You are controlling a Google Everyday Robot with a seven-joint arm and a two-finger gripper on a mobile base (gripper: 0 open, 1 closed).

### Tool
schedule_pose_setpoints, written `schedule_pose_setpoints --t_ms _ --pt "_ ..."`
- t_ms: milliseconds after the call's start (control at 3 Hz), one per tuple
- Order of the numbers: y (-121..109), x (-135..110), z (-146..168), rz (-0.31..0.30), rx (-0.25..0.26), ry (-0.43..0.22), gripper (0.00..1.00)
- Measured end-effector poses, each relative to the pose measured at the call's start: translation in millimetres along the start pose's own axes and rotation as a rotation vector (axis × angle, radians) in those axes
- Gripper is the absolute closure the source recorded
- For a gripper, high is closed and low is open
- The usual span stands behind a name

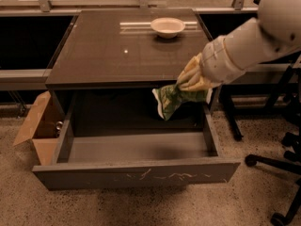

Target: Pick green jalapeno chip bag from top drawer and place on counter

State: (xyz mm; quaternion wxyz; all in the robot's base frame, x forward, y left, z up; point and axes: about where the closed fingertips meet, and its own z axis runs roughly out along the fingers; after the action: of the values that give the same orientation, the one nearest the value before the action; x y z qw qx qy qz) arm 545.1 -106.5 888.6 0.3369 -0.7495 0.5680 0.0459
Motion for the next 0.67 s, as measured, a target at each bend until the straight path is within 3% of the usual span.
schedule_pose_setpoints --t_ms 333,667 --pt "-41 -38 -44 -0.143 0.090 0.058 1.00" --pt "-90 -54 -67 -0.224 0.161 0.070 1.00"
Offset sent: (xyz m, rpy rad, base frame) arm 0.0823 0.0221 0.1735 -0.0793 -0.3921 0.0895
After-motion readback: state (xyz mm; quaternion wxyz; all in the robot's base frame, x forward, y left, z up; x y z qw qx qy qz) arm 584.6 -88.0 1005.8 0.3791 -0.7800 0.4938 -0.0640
